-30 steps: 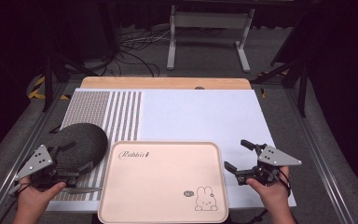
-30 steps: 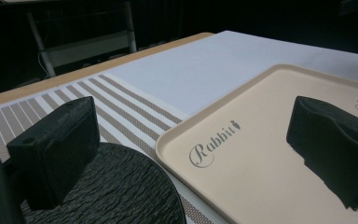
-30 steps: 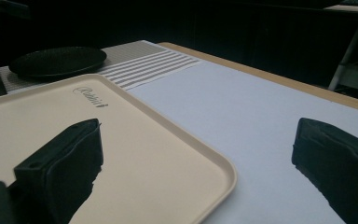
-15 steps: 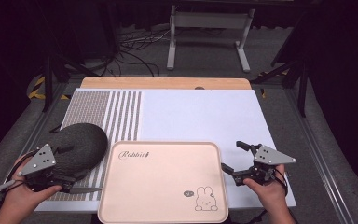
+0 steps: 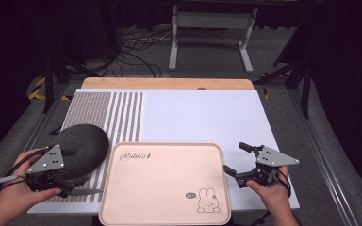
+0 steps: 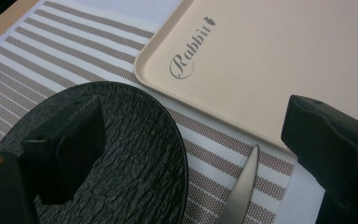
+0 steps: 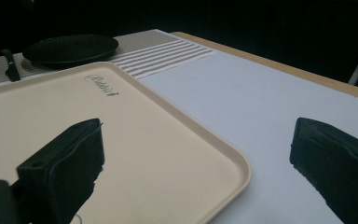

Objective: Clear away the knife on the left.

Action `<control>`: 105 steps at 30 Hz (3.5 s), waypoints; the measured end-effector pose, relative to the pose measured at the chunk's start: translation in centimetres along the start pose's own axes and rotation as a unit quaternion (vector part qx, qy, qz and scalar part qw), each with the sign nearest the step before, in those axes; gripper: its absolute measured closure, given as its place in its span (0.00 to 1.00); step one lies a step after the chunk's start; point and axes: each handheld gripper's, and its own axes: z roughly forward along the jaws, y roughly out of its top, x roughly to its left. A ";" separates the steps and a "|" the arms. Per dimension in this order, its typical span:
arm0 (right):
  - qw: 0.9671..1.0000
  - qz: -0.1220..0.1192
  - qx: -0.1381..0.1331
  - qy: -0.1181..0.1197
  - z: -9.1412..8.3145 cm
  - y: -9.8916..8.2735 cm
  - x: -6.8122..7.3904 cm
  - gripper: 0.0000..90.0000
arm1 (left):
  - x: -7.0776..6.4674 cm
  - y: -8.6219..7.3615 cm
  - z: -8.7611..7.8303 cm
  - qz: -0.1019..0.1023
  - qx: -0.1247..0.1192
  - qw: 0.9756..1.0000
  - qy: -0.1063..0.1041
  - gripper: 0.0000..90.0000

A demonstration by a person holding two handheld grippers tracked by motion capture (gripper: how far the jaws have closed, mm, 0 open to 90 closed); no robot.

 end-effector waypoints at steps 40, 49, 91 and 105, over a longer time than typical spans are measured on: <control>1.000 -0.008 0.003 0.016 0.4 0.0 0.3 0.03 | 0.6 -2.0 0.2 0.130 0.282 0.947 -0.086 0.31; 1.000 -0.008 0.001 0.019 0.4 0.1 0.3 0.03 | 1.0 -2.6 1.2 0.143 0.326 0.929 -0.105 0.39; 0.998 -0.017 0.016 0.054 0.8 -0.1 0.8 0.03 | 2.2 -3.8 4.1 0.214 0.404 0.877 -0.150 0.88; 0.998 -0.015 0.018 0.057 0.9 -0.2 0.8 0.03 | 2.1 -3.6 4.2 0.213 0.415 0.871 -0.151 0.89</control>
